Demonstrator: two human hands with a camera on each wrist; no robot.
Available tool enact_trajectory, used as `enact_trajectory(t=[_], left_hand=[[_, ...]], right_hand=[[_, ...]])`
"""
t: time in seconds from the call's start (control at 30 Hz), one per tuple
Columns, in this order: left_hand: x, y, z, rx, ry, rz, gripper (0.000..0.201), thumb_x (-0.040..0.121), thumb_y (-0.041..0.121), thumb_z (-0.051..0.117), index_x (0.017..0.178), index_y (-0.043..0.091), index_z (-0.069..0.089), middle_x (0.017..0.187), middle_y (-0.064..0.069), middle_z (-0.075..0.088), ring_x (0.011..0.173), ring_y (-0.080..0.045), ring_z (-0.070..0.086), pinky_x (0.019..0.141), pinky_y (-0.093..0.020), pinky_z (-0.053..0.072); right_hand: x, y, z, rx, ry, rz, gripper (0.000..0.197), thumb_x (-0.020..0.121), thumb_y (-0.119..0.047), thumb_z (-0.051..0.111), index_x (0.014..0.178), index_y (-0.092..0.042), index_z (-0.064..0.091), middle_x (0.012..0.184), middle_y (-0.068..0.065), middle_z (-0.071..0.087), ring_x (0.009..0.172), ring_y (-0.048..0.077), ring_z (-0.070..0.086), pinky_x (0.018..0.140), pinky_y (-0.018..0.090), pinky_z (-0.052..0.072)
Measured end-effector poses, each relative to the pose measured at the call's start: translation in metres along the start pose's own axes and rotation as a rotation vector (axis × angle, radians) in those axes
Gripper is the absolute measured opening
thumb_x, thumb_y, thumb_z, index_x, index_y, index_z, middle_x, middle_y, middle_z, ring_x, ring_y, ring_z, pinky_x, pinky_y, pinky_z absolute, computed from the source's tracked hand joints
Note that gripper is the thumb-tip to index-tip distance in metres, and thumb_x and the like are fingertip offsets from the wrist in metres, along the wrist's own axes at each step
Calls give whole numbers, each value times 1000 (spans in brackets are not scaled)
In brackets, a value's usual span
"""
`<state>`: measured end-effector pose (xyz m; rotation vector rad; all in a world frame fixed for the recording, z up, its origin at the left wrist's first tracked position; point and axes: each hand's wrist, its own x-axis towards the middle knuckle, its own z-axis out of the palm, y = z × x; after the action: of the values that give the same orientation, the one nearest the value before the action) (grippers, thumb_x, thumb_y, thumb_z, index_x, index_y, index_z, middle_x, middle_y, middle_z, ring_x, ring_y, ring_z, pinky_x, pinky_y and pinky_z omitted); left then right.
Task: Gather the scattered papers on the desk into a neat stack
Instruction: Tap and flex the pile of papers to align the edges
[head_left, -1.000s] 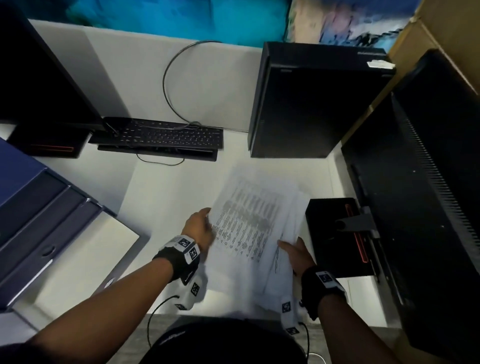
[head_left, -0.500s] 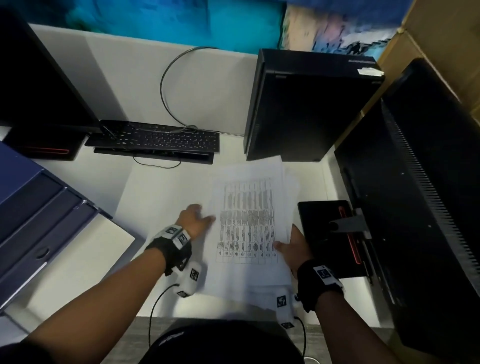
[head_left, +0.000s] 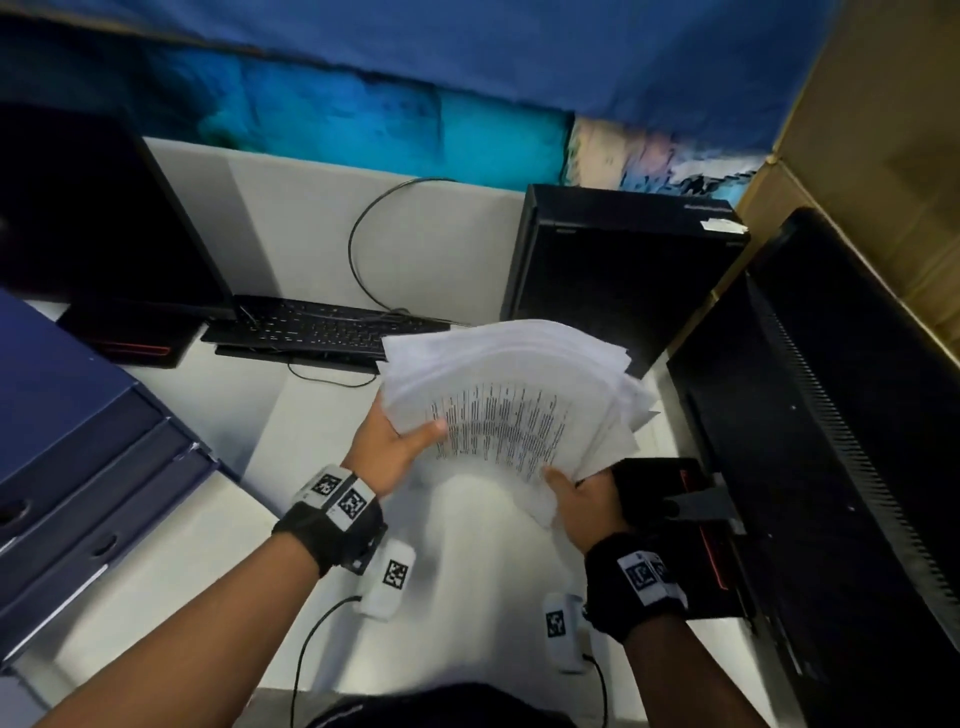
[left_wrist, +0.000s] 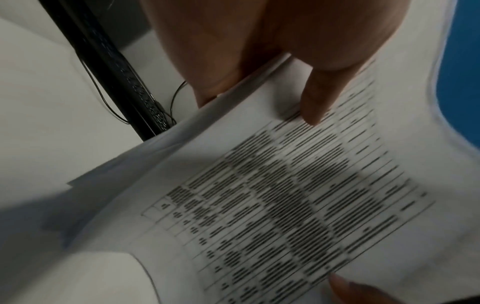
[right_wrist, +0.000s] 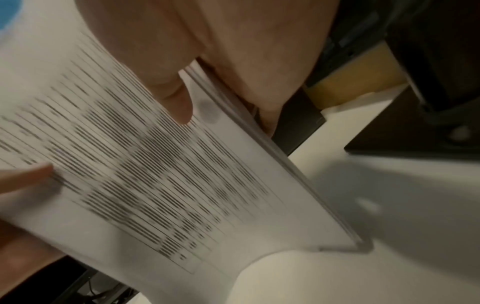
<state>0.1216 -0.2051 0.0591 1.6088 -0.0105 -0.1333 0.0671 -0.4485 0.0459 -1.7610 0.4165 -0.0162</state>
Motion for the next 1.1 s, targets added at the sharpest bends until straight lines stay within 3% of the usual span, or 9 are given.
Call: enact_trajectory(t=[0.1,0.17,0.23,0.33,0.43,0.63,0.77,1.0,1.1], left_hand=[[0,0,-5,-79,38,-15,79,66,18,84,136,10,48,127,-8,65,119,-21,62,99,-41,51],[2,9,-5,-172,60,10,80,62,0,76,135,3,44,123,-11,65,112,-19,64,91,-32,54],[4,20,-7,-223,52,46,77,59,-7,69,131,2,44,116,-9,65,105,-15,65,83,-26,54],[9,32,-9,-209,19,75,68,54,-11,61,117,13,48,104,-3,63,94,-4,65,75,-20,53],[13,38,-11,-218,9,91,74,50,-12,53,120,11,45,98,2,62,85,1,63,70,-17,51],[13,47,-6,-227,-8,100,69,49,-11,51,111,17,46,95,3,59,80,5,62,67,-15,50],[17,49,-6,-225,-24,101,76,49,-11,51,120,13,42,101,2,60,84,5,63,69,-16,50],[22,46,-10,-181,-63,33,80,49,-12,54,120,23,49,102,10,69,92,-1,65,72,-18,52],[24,45,-11,-148,-63,16,81,49,-10,56,124,21,48,107,4,66,97,-8,63,74,-20,51]], right_hand=[[1,-2,0,130,34,13,39,79,-1,70,112,-18,60,105,-8,67,99,10,65,96,41,53],[2,-7,-6,256,53,-21,66,67,-4,65,130,-8,47,114,6,66,106,20,64,82,33,59],[1,-18,-12,364,47,-74,76,62,0,56,136,-6,39,114,14,64,103,22,65,69,22,57],[-4,-41,-17,478,34,-194,72,56,4,48,126,-14,41,101,10,61,86,12,67,64,23,55],[-4,-56,-16,535,-23,-253,65,53,4,44,112,-23,40,102,11,53,86,16,61,63,27,54],[-6,-62,-14,489,-26,-291,68,54,4,46,114,-27,39,107,12,52,92,18,61,64,26,54],[-5,-62,-18,487,-4,-290,68,55,2,46,120,-18,35,106,12,51,82,4,63,60,21,53],[-5,-60,-17,437,20,-216,69,57,-1,48,117,-31,38,113,16,54,97,23,58,64,20,54],[-3,-58,-16,430,47,-172,66,61,-3,51,117,-36,41,114,14,58,99,26,61,68,25,56]])
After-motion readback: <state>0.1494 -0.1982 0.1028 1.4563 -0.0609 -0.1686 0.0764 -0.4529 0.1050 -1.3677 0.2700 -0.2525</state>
